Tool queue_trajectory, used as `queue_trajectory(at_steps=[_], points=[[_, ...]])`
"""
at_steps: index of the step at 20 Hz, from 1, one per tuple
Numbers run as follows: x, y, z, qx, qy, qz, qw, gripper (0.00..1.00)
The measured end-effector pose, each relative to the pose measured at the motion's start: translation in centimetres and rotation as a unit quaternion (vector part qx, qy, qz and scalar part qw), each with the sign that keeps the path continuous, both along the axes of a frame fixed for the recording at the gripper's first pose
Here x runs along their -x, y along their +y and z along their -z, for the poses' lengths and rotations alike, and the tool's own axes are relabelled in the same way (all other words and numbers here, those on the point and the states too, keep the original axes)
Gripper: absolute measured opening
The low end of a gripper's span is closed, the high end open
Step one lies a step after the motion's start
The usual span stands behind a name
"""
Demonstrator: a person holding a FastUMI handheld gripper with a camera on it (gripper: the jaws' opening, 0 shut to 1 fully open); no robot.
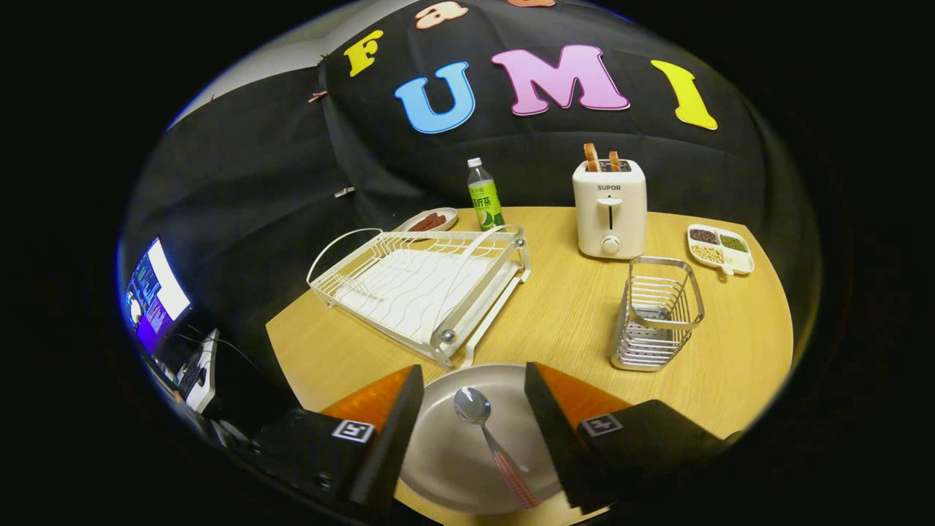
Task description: Take the plate from the dish rack, then take the spoon from the basket and place it into the plate.
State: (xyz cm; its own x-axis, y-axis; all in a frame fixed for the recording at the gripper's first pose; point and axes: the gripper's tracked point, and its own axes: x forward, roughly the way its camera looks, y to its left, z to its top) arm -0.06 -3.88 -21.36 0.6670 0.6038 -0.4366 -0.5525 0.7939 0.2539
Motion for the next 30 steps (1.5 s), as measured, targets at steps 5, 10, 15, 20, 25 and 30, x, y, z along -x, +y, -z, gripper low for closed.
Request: queue_trajectory(at_steps=[5, 10, 15, 20, 25, 30], points=[[-1.8, -1.6, -5.2, -0.009, -0.044, 0.031, 0.999, 0.98], [-1.5, -4.3, -14.1, -0.016, -0.134, 0.086, 0.987, 0.98], [0.1, -7.2, -21.1, -0.026, -0.184, 0.162, 0.969, 0.98], [1.2, -8.8, -24.5, -0.01, -0.224, 0.242, 0.944, 0.98], [2.8, -7.6, -25.5, -0.015, -0.216, 0.284, 0.934, 0.98], [3.5, -6.1, -27.3, -0.008, -0.226, 0.3, 0.927, 0.98]])
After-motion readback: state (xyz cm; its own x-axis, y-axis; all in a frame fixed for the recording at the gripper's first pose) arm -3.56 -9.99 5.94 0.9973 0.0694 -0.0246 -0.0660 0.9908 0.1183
